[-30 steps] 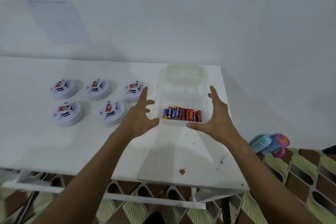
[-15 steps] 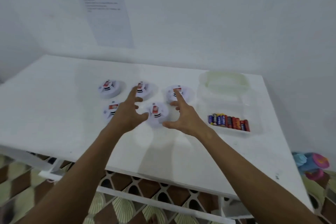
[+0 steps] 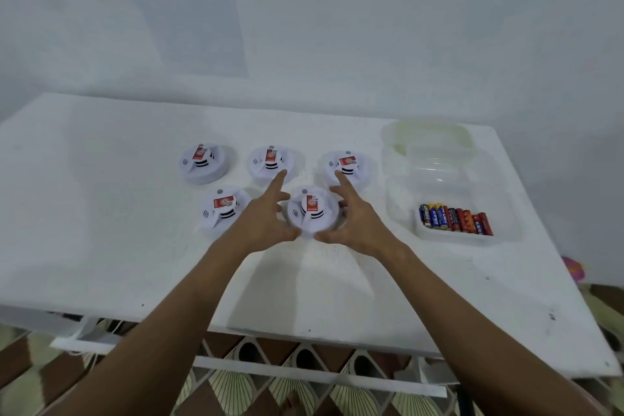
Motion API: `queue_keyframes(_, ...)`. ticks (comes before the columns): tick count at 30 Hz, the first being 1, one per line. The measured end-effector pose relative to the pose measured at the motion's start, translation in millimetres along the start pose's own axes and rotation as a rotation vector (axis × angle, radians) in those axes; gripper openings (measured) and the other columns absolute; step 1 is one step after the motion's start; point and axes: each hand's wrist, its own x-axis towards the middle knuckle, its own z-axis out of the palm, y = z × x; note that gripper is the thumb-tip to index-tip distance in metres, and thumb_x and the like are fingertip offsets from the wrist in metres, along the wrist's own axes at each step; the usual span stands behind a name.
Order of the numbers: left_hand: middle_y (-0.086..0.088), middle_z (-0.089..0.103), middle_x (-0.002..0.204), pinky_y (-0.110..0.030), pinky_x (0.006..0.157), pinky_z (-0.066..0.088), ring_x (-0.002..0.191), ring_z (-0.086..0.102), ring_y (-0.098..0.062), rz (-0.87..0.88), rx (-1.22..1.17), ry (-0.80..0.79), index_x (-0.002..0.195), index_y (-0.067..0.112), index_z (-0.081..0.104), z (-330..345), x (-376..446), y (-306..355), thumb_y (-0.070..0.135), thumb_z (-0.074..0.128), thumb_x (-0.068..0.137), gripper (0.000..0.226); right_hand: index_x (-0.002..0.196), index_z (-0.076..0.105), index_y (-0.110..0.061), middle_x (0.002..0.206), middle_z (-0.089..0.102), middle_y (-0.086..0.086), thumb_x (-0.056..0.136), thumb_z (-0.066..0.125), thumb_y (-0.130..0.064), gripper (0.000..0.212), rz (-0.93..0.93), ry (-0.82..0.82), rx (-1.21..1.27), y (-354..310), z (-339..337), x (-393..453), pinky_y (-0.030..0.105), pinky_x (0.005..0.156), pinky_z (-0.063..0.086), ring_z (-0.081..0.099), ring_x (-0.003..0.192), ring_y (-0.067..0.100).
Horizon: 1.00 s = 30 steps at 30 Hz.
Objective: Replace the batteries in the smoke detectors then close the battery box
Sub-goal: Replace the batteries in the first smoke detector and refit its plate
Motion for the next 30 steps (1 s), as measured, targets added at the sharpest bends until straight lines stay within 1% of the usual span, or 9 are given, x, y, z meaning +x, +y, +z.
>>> queue_keyframes(2, 0.011, 0.060, 0.105, -0.026, 0.075, 0.057, 0.093, 0.063, -0.015, 0.014, -0.030, -0.012, 0.152, 0.030, 0.009, 1, 1, -2, 0.008, 0.078, 0.072, 0.108, 0.157, 0.009, -0.016, 0.144, 0.048, 0.003, 0.067, 0.091, -0.014, 0.122, 0.011, -0.016, -0.010, -1, 0, 2, 0.013, 0.092, 0.043, 0.053, 0.123, 0.017)
queue_keyframes(6, 0.008, 0.053, 0.130, -0.030, 0.081, 0.057, 0.103, 0.061, -0.010, 0.049, -0.091, 0.017, 0.151, 0.038, 0.011, 2, 0, 4, 0.022, 0.087, 0.066, 0.114, 0.158, 0.008, -0.022, 0.153, 0.041, 0.003, 0.066, 0.092, -0.018, 0.125, 0.017, -0.042, -0.003, -8, -9, 4, 0.034, 0.109, 0.040, 0.041, 0.139, 0.022)
queue_keyframes(9, 0.014, 0.050, 0.135, -0.028, 0.076, 0.058, 0.096, 0.067, -0.012, 0.108, -0.176, -0.019, 0.150, 0.041, 0.011, 4, -5, 21, 0.013, 0.085, 0.070, 0.113, 0.158, 0.008, -0.026, 0.156, 0.036, 0.002, 0.065, 0.092, -0.020, 0.126, -0.009, -0.087, -0.026, -16, -23, -2, 0.034, 0.108, 0.043, 0.039, 0.140, 0.019)
queue_keyframes(13, 0.018, 0.051, 0.132, -0.024, 0.074, 0.057, 0.096, 0.068, -0.012, 0.176, -0.309, -0.049, 0.149, 0.038, 0.020, 6, -13, 51, 0.000, 0.077, 0.076, 0.100, 0.157, 0.010, -0.033, 0.153, 0.032, -0.002, 0.066, 0.092, -0.023, 0.123, -0.046, -0.063, -0.025, -16, -45, -19, 0.042, 0.106, 0.047, 0.039, 0.135, 0.017)
queue_keyframes(16, 0.023, 0.048, 0.133, -0.021, 0.080, 0.054, 0.105, 0.062, -0.001, 0.219, -0.227, -0.071, 0.144, 0.041, 0.028, 10, -16, 65, 0.009, 0.079, 0.077, 0.090, 0.153, 0.017, -0.041, 0.146, 0.034, -0.006, 0.066, 0.091, -0.019, 0.116, -0.001, -0.058, 0.104, -13, -70, -37, 0.040, 0.096, 0.056, 0.048, 0.128, 0.020)
queue_keyframes(19, 0.026, 0.044, 0.138, -0.022, 0.093, 0.049, 0.115, 0.052, 0.005, 0.235, -0.083, -0.135, 0.142, 0.042, 0.033, 18, -18, 73, 0.025, 0.084, 0.072, 0.088, 0.141, 0.035, -0.045, 0.140, 0.043, -0.006, 0.064, 0.090, -0.012, 0.101, -0.007, -0.049, 0.254, -15, -92, -56, 0.042, 0.085, 0.061, 0.057, 0.119, 0.025)
queue_keyframes(24, 0.023, 0.047, 0.137, -0.022, 0.094, 0.048, 0.118, 0.051, 0.003, 0.281, -0.043, -0.193, 0.144, 0.045, 0.032, 33, -16, 97, 0.038, 0.087, 0.064, 0.097, 0.139, 0.042, -0.036, 0.132, 0.056, -0.015, 0.063, 0.087, -0.006, 0.094, -0.066, -0.079, 0.320, -15, -123, -82, 0.039, 0.092, 0.057, 0.055, 0.123, 0.014)
queue_keyframes(27, 0.018, 0.056, 0.130, -0.028, 0.093, 0.051, 0.114, 0.056, -0.002, 0.322, -0.046, -0.196, 0.144, 0.041, 0.034, 38, -16, 111, 0.038, 0.088, 0.062, 0.098, 0.143, 0.039, -0.030, 0.134, 0.054, -0.009, 0.063, 0.086, -0.002, 0.096, -0.085, -0.105, 0.346, -12, -133, -91, 0.043, 0.096, 0.055, 0.054, 0.125, 0.018)
queue_keyframes(30, 0.015, 0.060, 0.127, -0.031, 0.091, 0.052, 0.112, 0.059, -0.005, 0.340, -0.074, -0.211, 0.143, 0.043, 0.035, 39, -19, 122, 0.036, 0.088, 0.061, 0.098, 0.144, 0.038, -0.022, 0.136, 0.053, -0.003, 0.063, 0.081, 0.007, 0.096, -0.098, -0.127, 0.429, -8, -139, -97, 0.036, 0.092, 0.055, 0.054, 0.126, 0.018)
